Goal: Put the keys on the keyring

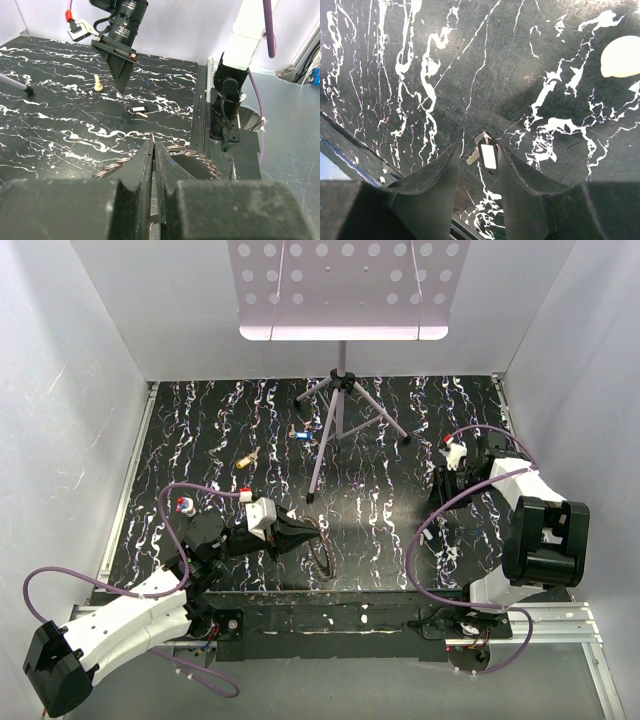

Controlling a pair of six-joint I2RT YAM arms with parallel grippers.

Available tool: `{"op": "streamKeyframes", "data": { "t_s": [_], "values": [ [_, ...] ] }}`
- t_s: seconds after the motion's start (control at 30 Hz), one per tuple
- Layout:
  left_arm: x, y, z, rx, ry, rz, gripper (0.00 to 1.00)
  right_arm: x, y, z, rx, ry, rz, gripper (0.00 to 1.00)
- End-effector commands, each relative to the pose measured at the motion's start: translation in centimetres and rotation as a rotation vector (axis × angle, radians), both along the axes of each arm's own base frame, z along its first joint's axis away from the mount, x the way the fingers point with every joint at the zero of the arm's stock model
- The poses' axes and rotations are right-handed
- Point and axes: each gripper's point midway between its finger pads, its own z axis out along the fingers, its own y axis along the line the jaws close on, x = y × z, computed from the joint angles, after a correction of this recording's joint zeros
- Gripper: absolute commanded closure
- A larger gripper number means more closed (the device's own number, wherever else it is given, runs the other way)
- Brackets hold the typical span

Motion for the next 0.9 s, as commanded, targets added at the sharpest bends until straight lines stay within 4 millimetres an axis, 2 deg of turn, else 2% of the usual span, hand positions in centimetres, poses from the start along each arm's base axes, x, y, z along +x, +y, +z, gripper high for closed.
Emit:
{"op": "streamKeyframes", "data": {
  "t_s": [0.0,0.17,0.3,0.57,0.6,0.87],
  "values": [
    [0.1,0.5,1.5,-0.05,-0.032,0.023,1.0,0.4,0.2,2.4,-0.008,-0.112,0.078,0.54],
    [0.1,0.5,1.4,-0.052,-0.03,0.024,1.0,0.1,-0.8,1.7,-0.102,-0.124,0.122,0.53],
    [0.1,0.4,1.3,-0.05,-0.032,0.021,1.0,-0.4,-0.2,0.2,-0.143,-0.064,0.142,0.53],
    [0.0,0.5,1.0,-0.058,-0.031,0.025,1.0,0.3,-0.8,-1.6,-0.21,0.001,0.114,0.56],
    [0.0,0.6,0.9,-0.056,-0.03,0.027,1.0,0.2,-0.1,-1.7,-0.214,0.002,0.139,0.56],
    [0.1,0.6,0.7,-0.051,-0.03,0.027,1.0,-0.1,0.8,-2.3,-0.186,0.049,0.163,0.6]
  ]
}}
